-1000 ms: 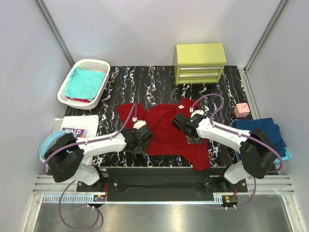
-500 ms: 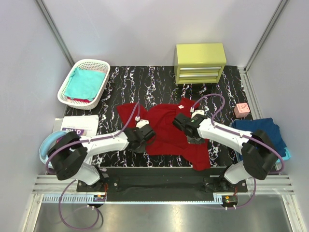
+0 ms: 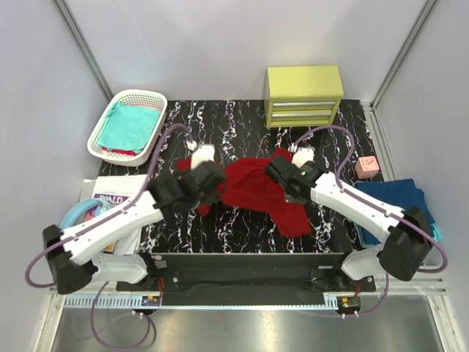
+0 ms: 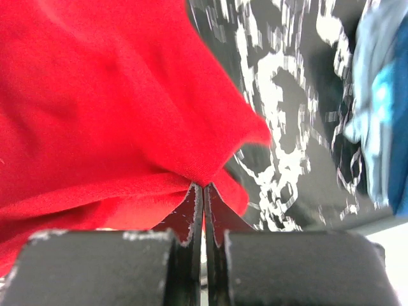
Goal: Fold and stack the t-shirts
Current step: Flatten out the tshirt
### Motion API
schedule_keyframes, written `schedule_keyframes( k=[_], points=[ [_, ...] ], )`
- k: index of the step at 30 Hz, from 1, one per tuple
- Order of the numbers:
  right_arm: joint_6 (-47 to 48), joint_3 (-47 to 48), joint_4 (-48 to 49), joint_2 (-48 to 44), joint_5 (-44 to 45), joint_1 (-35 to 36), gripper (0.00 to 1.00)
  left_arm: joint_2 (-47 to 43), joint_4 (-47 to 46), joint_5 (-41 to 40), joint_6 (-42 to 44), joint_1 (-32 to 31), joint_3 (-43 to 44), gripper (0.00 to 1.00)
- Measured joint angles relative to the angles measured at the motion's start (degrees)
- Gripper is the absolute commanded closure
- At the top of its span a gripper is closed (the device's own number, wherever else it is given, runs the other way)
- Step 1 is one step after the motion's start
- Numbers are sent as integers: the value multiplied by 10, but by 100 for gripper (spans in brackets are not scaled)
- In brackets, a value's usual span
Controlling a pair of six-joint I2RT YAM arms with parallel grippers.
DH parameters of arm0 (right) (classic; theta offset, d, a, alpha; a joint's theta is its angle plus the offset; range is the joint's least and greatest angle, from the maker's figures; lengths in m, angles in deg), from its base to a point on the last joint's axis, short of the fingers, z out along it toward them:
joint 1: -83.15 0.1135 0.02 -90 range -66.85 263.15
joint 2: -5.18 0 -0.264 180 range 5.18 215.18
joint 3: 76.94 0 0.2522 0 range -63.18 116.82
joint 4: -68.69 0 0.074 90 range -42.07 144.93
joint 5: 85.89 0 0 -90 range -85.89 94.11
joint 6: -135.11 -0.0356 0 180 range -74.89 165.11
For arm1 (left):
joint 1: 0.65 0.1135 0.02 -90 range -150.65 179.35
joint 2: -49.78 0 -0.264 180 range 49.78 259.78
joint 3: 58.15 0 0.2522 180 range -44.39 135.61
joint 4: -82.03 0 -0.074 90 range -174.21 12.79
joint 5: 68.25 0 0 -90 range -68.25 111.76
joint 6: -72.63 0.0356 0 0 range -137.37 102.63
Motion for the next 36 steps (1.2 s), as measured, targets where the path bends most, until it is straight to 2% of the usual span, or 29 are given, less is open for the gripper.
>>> schedule_keyframes(
  k=[6, 12, 16, 22, 31, 36],
  points=[
    [43, 145, -21, -19, 46, -24, 100, -18, 47, -59, 43, 55, 147, 88],
    [105, 264, -37, -33, 73, -86, 100, -14, 79, -80, 86, 107, 207, 87],
    [148, 373, -43, -31, 87, -110, 100, 7, 84, -80, 113, 142, 263, 87],
    [195, 564, -41, -19, 106, -111, 100, 56, 81, -87, 147, 156, 405, 88],
    [217, 635, -35, -18, 119, -111, 100, 98, 79, -90, 158, 156, 569, 89],
    [251, 661, -3, -17, 119, -110, 100, 106, 76, -91, 170, 156, 600, 89]
  ],
)
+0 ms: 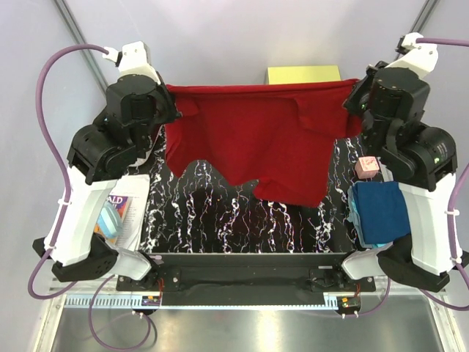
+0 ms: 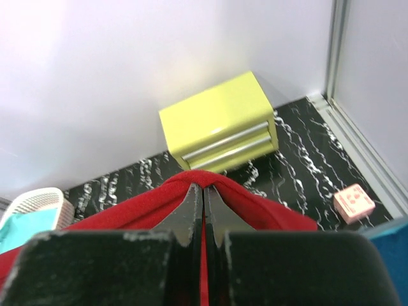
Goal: Fold and stack the t-shirts
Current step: Flatten out the tshirt
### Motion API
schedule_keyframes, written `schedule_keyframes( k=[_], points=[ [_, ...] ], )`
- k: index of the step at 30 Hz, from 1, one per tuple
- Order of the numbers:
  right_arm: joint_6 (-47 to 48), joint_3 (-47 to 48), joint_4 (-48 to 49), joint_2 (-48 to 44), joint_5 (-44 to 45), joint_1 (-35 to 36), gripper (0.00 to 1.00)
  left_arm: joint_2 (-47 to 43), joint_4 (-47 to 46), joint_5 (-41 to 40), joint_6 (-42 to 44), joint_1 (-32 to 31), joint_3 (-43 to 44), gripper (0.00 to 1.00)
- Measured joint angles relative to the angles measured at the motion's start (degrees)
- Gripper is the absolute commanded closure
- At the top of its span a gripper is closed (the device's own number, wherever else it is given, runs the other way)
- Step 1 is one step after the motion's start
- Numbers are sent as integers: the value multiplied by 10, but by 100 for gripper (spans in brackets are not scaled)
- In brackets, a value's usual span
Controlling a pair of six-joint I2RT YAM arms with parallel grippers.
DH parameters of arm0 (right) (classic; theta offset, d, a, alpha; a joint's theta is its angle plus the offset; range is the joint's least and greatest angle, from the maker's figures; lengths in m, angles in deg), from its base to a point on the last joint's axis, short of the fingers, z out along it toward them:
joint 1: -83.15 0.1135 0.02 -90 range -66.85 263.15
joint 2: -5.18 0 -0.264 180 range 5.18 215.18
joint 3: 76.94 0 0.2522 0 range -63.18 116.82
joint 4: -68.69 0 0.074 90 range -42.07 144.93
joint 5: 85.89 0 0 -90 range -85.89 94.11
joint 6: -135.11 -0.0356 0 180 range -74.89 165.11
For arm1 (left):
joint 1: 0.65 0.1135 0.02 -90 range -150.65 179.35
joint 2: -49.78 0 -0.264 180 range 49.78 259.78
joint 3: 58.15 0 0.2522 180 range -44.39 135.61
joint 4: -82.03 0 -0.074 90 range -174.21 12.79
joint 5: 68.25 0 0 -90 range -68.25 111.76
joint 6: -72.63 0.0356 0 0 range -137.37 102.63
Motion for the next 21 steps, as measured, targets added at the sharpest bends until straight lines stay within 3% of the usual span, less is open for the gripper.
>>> schedule_keyframes(
  k=[11, 17, 21],
  points=[
    [51, 19, 39, -9, 6, 26, 100, -40, -12, 1, 30, -14, -21, 92],
    [45, -95, 33, -56, 15, 40, 100, -116, -10, 7, 27, -20, -126, 95],
    [40, -153, 18, -87, 15, 42, 100, -140, 22, 18, 11, -26, -150, 99]
  ],
)
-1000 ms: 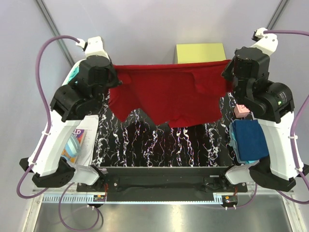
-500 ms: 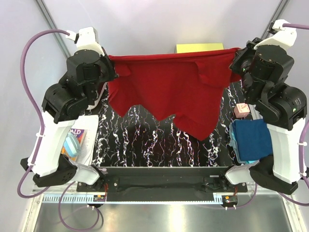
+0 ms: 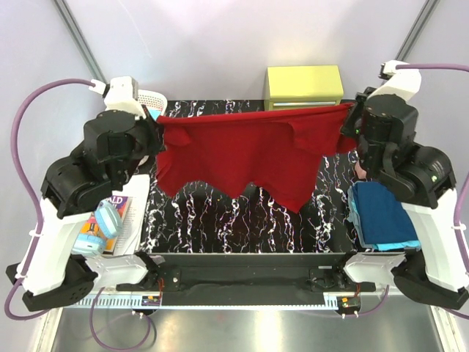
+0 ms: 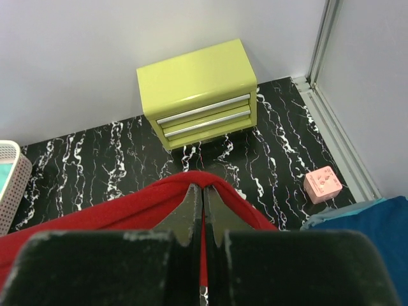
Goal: Fold and stack the t-shirts
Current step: Flatten out the tshirt
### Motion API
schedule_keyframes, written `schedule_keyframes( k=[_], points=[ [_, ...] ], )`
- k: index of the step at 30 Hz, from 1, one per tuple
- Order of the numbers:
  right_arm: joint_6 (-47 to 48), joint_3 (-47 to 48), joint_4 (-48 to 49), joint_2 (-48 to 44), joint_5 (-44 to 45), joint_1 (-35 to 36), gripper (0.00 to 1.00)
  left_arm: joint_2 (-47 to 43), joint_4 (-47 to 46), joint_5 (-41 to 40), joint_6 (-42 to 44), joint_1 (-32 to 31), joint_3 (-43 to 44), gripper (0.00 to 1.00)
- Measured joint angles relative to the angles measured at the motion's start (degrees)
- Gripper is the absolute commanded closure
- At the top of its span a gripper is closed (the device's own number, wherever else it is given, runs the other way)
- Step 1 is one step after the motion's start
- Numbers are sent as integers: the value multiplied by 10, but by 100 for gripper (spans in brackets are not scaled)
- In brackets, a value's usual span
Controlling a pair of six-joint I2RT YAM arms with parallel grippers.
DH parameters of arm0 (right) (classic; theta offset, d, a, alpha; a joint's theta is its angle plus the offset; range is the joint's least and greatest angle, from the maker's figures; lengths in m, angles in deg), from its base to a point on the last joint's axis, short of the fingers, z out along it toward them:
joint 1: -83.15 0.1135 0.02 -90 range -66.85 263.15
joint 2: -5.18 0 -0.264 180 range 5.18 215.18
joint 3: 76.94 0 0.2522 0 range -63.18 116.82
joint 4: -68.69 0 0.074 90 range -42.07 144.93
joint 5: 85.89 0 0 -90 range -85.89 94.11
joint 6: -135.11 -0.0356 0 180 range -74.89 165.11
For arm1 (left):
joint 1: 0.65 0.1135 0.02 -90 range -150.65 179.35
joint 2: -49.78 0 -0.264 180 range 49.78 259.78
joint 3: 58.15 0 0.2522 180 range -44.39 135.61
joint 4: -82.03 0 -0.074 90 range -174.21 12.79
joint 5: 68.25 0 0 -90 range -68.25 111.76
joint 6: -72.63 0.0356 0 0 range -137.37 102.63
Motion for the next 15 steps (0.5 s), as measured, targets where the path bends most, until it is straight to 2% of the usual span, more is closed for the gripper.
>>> schedule_keyframes(
  k=[9, 15],
  points=[
    [19, 40, -3, -29, 2, 6, 100, -7, 34, 31, -25, -16, 48, 100],
    [14, -16, 2, -21, 28, 4, 100, 24, 33, 17, -12, -16, 38, 100]
  ],
)
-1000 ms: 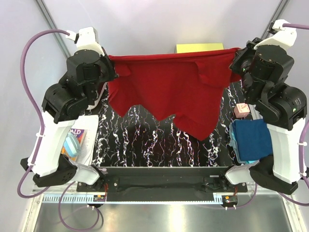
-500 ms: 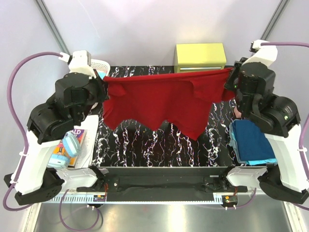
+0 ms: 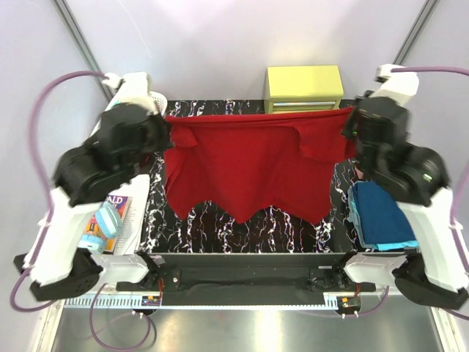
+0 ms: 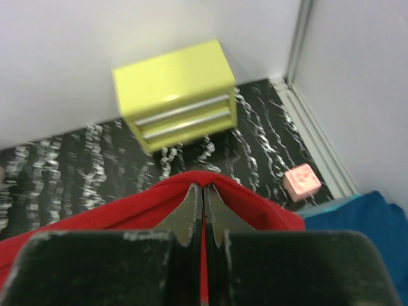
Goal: Fold and stack the t-shirts
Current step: Flatten out the tshirt
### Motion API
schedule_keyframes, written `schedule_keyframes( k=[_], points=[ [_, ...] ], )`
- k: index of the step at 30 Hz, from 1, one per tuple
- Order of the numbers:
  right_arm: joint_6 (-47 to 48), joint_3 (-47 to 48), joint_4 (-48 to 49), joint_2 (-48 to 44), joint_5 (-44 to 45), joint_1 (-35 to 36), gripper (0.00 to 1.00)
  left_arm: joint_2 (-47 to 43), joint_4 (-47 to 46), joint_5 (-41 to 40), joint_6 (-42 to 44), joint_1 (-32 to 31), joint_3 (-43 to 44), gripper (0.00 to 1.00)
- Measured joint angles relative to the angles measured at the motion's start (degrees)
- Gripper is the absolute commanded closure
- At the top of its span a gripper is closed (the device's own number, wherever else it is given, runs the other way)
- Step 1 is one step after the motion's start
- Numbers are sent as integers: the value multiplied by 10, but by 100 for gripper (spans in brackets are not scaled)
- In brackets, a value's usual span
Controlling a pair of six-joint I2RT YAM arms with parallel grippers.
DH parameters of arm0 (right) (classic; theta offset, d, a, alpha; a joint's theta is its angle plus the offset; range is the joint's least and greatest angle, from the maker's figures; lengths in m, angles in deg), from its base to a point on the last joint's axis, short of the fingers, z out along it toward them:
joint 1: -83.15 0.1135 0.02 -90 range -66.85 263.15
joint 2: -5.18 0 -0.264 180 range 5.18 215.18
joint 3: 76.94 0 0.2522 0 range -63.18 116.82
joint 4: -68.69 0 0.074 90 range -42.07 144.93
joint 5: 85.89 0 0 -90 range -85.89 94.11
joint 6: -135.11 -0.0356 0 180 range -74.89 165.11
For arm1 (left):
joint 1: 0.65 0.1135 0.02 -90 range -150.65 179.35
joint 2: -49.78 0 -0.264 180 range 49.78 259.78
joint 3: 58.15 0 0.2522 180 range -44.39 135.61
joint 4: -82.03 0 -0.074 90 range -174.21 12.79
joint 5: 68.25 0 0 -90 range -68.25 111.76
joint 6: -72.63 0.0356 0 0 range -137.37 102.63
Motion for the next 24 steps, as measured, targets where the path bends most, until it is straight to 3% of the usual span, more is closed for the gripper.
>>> schedule_keyframes(
  k=[6, 11, 18, 24],
  points=[
    [-14, -71, 7, 67, 6, -58, 100, 91, -33, -14, 43, 53, -32, 100],
    [-9, -57, 43, 155, -2, -93, 100, 179, -68, 17, 75, 128, -13, 100],
    [10, 175, 48, 322, 5, -105, 100, 296, -85, 78, 82, 196, 127, 100],
    [42, 314, 75, 351, 6, -96, 100, 311, -96, 134, 63, 217, 205, 100]
  ],
)
